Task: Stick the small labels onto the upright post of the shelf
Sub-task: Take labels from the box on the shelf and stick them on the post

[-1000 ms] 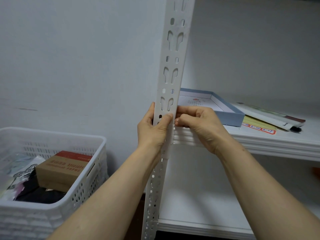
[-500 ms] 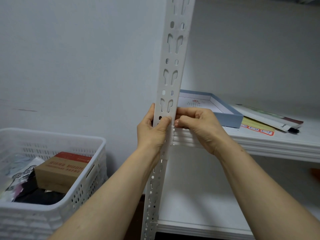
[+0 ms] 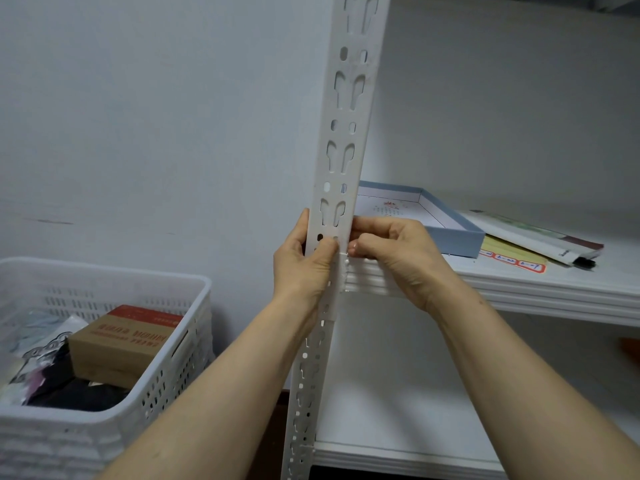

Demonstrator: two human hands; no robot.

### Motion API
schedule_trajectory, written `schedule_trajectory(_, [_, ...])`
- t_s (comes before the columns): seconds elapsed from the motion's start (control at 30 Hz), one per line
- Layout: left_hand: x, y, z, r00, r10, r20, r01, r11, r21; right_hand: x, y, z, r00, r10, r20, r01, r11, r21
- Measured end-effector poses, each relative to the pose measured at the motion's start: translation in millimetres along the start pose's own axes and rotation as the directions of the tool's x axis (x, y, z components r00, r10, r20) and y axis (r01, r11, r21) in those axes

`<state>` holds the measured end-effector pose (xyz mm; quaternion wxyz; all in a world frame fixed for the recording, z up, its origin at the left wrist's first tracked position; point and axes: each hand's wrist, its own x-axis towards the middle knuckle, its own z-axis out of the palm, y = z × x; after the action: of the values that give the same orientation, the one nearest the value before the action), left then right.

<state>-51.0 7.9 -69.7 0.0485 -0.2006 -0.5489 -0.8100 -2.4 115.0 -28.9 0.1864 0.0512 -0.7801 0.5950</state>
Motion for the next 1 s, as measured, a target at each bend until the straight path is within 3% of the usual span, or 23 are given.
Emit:
schedule_trajectory(0.1, [0.2,-1.9,-4.3,0.999,-0.03,0.041,0.029,0.999,0.026,-2.5,-2.1,0.7,1.0,-0.006,-0.013,0.006,1.0,0.016])
schedule_trajectory(0.17, [-3.7,-2.3,-6.5,0.997,-0.054,0.049,0.054,0.999,-0.005,-4.7,-0.4,2.1,0.994,-0.02,-0.109,0.028,0.997,0.072])
schedule_trajectory(0.3, [-14.0,-0.7,-13.6,0.992,-0.039,-0.123,0.032,0.998,-0.057,-9.2,11.2,7.9,0.949,-0.033,-0.314,0.072,0.991,0.112])
schedule_trajectory(0.47, [-23.2,4.6,-30.7,0.969,0.025,-0.245,-0.036,0.999,-0.041,-20.9,20.3,15.5,0.917,-0.062,-0.394,0.102,0.992,0.08])
schedule_trajectory(0.53, [-29.7,10.2,-32.6,0.976,0.032,-0.218,-0.041,0.999,-0.037,-26.1,20.4,18.1,0.906,-0.065,-0.418,0.109,0.991,0.082])
schedule_trajectory(0.73, [-44.6,27.0,-20.6,0.997,0.04,0.063,-0.038,0.999,-0.026,-45.4,6.6,22.7,0.928,-0.035,-0.371,0.127,0.966,0.226])
schedule_trajectory(1.0, [-49.7,40.1,1.1,0.975,0.161,0.15,-0.174,0.982,0.078,-62.4,-7.6,6.1,0.916,-0.076,-0.394,0.172,0.961,0.215])
